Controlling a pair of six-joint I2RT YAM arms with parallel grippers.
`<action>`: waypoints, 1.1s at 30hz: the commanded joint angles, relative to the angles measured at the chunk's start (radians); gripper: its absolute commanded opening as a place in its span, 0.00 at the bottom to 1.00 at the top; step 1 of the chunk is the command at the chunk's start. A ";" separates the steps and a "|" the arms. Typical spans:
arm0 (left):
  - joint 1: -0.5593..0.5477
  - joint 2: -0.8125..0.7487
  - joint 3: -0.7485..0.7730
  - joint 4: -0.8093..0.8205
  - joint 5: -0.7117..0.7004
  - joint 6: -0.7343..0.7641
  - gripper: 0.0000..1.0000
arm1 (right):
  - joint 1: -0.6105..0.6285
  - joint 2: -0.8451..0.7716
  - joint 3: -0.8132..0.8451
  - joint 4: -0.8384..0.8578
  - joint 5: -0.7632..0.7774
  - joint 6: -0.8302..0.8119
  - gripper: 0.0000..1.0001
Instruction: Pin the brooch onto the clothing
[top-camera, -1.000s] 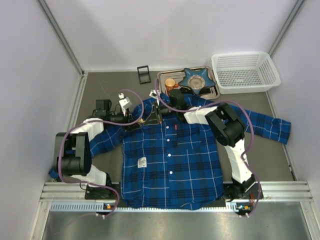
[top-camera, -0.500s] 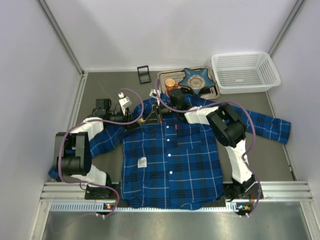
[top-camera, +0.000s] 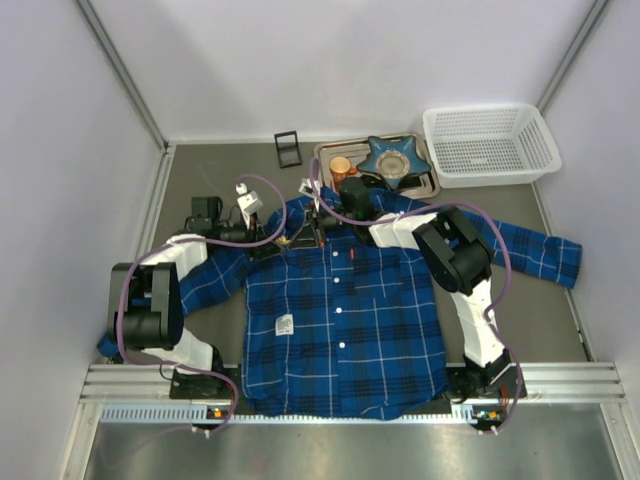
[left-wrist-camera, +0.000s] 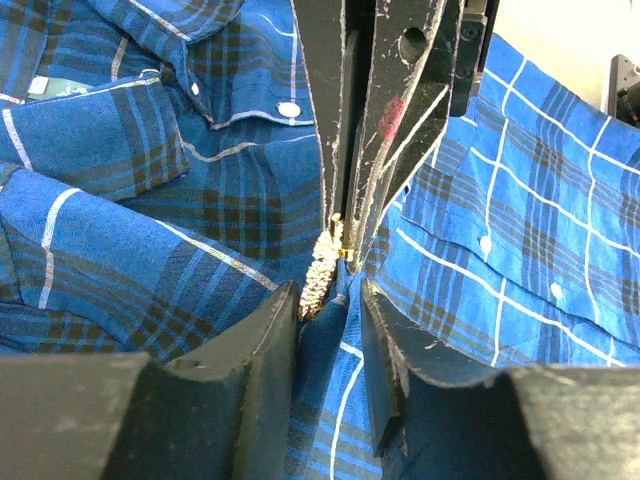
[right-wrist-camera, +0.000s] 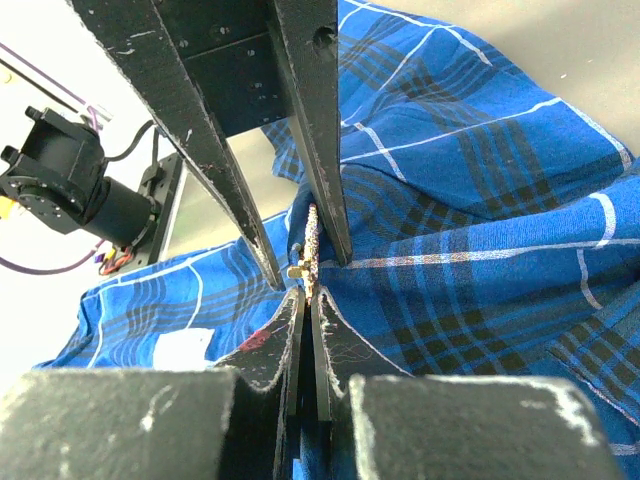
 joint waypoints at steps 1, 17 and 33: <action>0.000 -0.007 0.028 0.049 0.035 -0.026 0.34 | -0.001 -0.075 -0.001 0.028 -0.009 -0.033 0.00; 0.002 0.041 0.070 -0.036 0.055 0.040 0.19 | 0.012 -0.099 -0.012 0.007 -0.003 -0.108 0.00; 0.002 0.080 0.128 -0.186 0.040 0.154 0.13 | 0.062 -0.151 0.013 -0.131 0.035 -0.365 0.00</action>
